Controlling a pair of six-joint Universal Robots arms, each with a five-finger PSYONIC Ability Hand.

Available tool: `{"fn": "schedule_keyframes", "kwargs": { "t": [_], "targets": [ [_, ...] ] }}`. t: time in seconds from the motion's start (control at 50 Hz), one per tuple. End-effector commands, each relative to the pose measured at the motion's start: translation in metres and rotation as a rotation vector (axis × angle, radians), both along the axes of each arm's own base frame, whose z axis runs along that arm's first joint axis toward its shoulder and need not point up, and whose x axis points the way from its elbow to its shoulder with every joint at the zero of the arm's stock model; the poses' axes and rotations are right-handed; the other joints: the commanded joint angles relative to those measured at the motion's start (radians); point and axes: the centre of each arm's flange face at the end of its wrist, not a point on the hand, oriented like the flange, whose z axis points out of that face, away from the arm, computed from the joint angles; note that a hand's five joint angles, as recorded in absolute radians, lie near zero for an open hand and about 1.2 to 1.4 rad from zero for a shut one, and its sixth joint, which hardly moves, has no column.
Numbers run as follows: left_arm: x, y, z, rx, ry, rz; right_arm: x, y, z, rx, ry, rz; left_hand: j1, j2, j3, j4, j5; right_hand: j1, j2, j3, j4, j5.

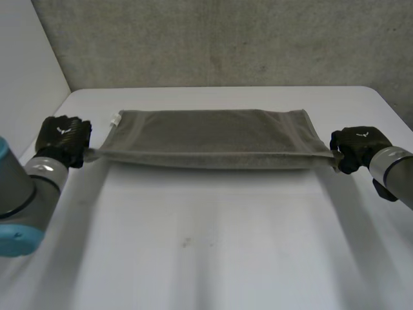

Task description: Fold the towel.

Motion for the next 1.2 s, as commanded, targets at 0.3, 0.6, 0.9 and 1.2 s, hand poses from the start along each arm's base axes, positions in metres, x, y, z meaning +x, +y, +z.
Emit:
{"fn": "schedule_keyframes", "kwargs": {
  "t": [0.3, 0.6, 0.9, 1.2],
  "targets": [
    [0.035, 0.086, 0.043, 0.338, -0.150, -0.154, -0.016, 0.094, 0.053, 0.234, 0.514, 0.420, 0.193, 0.178, 0.180, 0.178, 0.181, 0.476, 0.225, 0.213, 0.204, 0.240],
    [-0.022, -0.028, 0.005, 0.047, -0.163, -0.135, 0.029, -0.012, 0.009, 0.014, 0.397, 0.248, 0.193, 0.178, 0.180, 0.178, 0.181, 0.476, 0.225, 0.213, 0.204, 0.240],
    [-0.055, -0.088, -0.029, -0.110, -0.147, -0.132, 0.052, -0.068, -0.048, -0.198, 0.464, 0.114, 0.193, 0.178, 0.180, 0.178, 0.181, 0.476, 0.225, 0.213, 0.204, 0.240],
    [-0.070, -0.079, -0.044, -0.162, -0.287, -0.172, 0.053, -0.081, -0.026, -0.346, 0.485, 0.021, -1.029, -1.044, -1.042, -1.043, -1.040, -0.746, -0.997, -1.009, -1.018, -0.981]
  ]
}}
